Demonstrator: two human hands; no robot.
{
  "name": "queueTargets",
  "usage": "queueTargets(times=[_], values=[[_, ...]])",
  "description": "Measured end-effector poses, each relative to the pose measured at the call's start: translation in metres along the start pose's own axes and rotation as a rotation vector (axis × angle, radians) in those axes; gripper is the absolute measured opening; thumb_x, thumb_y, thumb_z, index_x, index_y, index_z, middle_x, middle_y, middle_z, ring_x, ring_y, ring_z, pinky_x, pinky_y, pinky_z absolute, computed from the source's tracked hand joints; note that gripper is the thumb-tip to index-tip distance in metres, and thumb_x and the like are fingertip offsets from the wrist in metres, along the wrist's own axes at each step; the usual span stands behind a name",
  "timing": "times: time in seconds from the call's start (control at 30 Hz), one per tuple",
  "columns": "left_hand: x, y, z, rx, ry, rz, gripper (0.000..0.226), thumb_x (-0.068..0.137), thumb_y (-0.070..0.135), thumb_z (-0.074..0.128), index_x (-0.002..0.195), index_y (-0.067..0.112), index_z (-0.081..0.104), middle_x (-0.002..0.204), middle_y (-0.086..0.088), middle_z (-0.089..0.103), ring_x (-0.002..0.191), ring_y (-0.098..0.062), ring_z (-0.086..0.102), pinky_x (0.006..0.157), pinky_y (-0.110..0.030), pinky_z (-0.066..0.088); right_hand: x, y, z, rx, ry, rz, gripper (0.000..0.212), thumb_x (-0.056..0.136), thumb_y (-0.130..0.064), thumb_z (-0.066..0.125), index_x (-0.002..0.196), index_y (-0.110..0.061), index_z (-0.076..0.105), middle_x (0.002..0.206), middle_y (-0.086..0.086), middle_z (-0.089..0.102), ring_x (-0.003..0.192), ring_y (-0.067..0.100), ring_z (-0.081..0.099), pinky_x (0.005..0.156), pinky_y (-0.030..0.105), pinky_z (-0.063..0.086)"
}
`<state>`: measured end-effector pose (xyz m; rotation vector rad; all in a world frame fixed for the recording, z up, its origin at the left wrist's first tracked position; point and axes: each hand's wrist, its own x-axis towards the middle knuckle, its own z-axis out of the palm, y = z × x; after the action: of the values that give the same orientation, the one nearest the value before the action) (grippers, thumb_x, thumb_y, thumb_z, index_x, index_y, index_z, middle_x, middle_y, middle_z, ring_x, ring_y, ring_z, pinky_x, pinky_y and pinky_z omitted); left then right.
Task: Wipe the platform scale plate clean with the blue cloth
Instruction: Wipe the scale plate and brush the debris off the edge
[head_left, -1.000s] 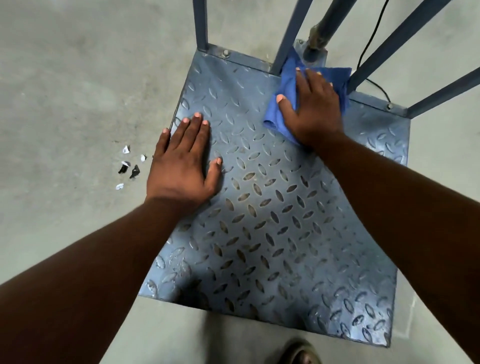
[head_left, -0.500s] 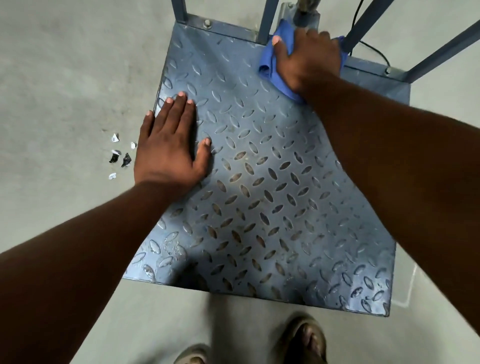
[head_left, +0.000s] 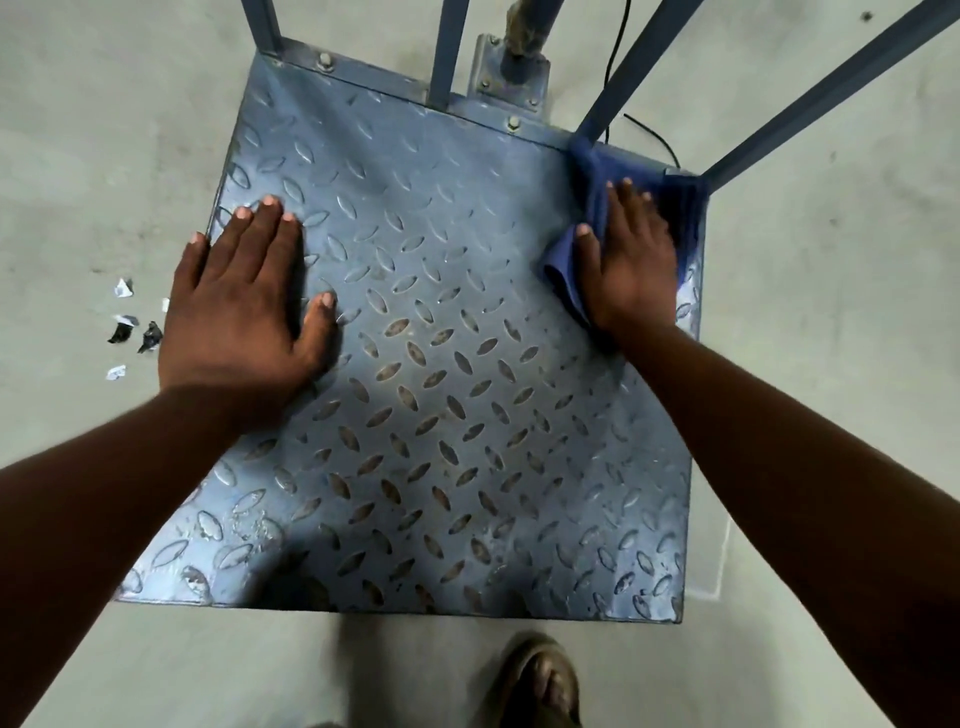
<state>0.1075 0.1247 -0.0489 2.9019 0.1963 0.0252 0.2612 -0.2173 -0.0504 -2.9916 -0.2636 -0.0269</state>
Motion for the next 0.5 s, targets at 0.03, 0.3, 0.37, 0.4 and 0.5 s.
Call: queueTargets(times=[0.03,0.3,0.37,0.4,0.5], values=[[0.0,0.0,0.0,0.0,0.003,-0.004,0.079,0.103,0.058,0.029,0.169,0.015,0.023,0.178,-0.009,0.02,0.164,-0.027,0.018,0.133,-0.051,0.013,0.007,0.011,-0.002,-0.016,0.004,0.079,0.068,0.107,-0.055,0.024,0.161,-0.014,0.03,0.168,0.012,0.027,0.156,0.032,0.022,0.128,0.048,0.018],[0.0,0.001,0.005,-0.009,0.032,0.009,0.078,0.102,0.057,0.033,0.168,0.015,0.023,0.177,-0.01,0.022,0.163,-0.03,0.021,0.132,-0.051,0.013,0.077,0.025,-0.002,-0.064,0.018,0.09,0.062,0.103,-0.053,0.026,0.142,-0.012,0.051,0.143,0.017,0.054,0.135,0.036,0.044,0.115,0.044,0.031],[0.001,0.001,0.005,-0.015,0.047,0.005,0.077,0.101,0.054,0.037,0.166,0.015,0.026,0.176,-0.012,0.024,0.162,-0.033,0.024,0.131,-0.053,0.014,0.08,0.026,-0.004,-0.058,0.003,0.093,0.055,0.104,-0.049,0.031,0.14,-0.012,0.053,0.137,0.017,0.057,0.131,0.037,0.047,0.111,0.043,0.034],[0.001,0.001,0.005,-0.024,0.051,0.006,0.077,0.1,0.054,0.038,0.166,0.015,0.027,0.176,-0.012,0.024,0.161,-0.034,0.024,0.13,-0.053,0.015,0.078,0.027,-0.005,-0.036,0.005,0.068,0.053,0.104,-0.047,0.033,0.139,-0.012,0.053,0.136,0.017,0.057,0.129,0.037,0.048,0.111,0.043,0.035],[0.0,0.002,0.004,-0.039,0.051,0.005,0.077,0.099,0.053,0.039,0.165,0.015,0.028,0.176,-0.012,0.025,0.161,-0.034,0.025,0.13,-0.053,0.015,0.068,0.044,-0.005,0.055,0.034,-0.044,0.047,0.103,-0.042,0.04,0.131,-0.008,0.058,0.135,0.018,0.059,0.13,0.037,0.049,0.112,0.041,0.034]])
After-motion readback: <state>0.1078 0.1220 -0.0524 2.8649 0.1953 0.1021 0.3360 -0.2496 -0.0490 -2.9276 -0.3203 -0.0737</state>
